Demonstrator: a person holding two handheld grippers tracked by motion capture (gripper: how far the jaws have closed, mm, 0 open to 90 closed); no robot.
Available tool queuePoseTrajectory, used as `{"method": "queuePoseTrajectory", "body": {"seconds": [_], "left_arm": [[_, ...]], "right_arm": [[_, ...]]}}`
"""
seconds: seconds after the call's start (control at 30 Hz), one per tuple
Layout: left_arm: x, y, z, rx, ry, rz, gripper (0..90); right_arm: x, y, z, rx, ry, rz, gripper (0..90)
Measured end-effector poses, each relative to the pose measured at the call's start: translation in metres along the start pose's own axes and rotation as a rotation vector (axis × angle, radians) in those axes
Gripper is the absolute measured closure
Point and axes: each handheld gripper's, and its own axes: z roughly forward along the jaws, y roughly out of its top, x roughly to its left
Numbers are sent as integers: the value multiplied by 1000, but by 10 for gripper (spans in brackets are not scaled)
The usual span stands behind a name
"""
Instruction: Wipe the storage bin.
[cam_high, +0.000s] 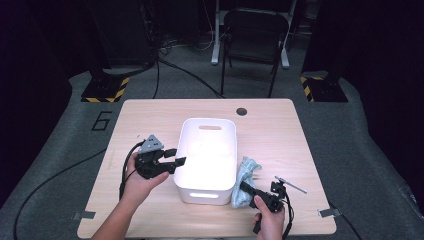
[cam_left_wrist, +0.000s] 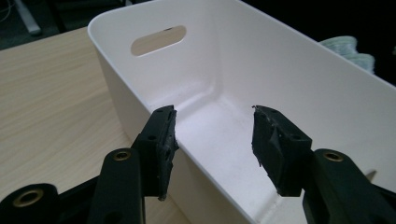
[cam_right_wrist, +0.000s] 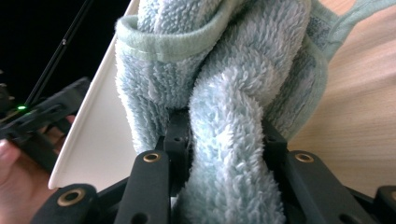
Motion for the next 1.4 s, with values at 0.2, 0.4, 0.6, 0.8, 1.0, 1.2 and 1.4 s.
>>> {"method": "queuePoseTrajectory", "body": {"seconds": [0.2, 0.4, 0.6, 0.8, 1.0, 1.2, 1.4], "left_arm": [[-8, 2, -6, -3, -93, 94, 497], [-16, -1, -6, 46, -174, 170, 496], [-24, -6, -2, 109, -253, 201, 487], [-29, -11, 2, 140, -307, 206, 485], [-32, -16, 6, 177, -319, 217, 551], [-35, -21, 13, 237, -296, 253, 646], [-40, -22, 18, 247, -294, 291, 693]], "right_arm": [[0, 2, 2, 4, -2, 10, 648], [-1, 7, 3, 8, -8, 13, 648], [-4, 10, 7, 11, 13, 33, 648], [-4, 12, 10, 12, 17, 39, 648], [-5, 12, 13, 21, 24, 46, 648], [-5, 13, 14, 22, 21, 37, 647], [-5, 12, 14, 22, 22, 51, 646]]}}
